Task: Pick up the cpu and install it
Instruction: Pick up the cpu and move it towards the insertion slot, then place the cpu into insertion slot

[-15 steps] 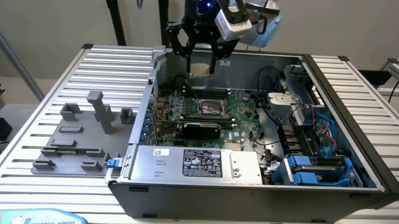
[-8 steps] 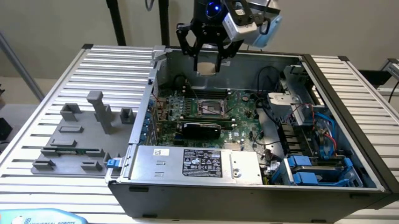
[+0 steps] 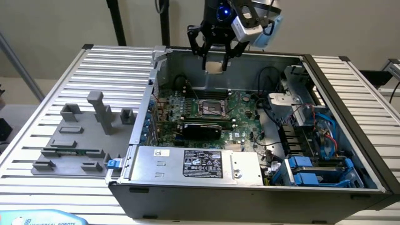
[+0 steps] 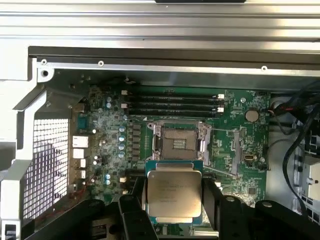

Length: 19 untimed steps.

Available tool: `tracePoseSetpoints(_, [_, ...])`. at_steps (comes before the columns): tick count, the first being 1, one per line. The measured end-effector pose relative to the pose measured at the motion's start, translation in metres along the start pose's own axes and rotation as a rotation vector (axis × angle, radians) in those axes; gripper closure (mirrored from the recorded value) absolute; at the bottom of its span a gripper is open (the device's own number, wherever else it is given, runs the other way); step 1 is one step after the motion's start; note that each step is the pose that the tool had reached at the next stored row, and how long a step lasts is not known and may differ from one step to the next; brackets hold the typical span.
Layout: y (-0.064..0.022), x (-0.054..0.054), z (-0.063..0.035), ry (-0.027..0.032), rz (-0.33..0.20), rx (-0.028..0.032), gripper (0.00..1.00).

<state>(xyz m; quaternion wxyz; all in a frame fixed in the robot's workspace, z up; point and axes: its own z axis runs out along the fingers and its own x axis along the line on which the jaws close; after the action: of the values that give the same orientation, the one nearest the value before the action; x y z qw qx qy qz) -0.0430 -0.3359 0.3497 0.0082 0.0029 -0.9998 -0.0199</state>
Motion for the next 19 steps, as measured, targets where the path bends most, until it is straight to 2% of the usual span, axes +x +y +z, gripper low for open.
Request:
tracePoseSetpoints(6, [0.0152,-0.013,0.0114,0.0,0.0,0.0001,0.45])
tracePoseSetpoints(10, [0.0212,-0.016,0.0188,-0.0002,0.003,0.0,0.45])
tracePoseSetpoints(19, [0.0219,-0.016,0.0202,-0.0002,0.005,0.0,0.45])
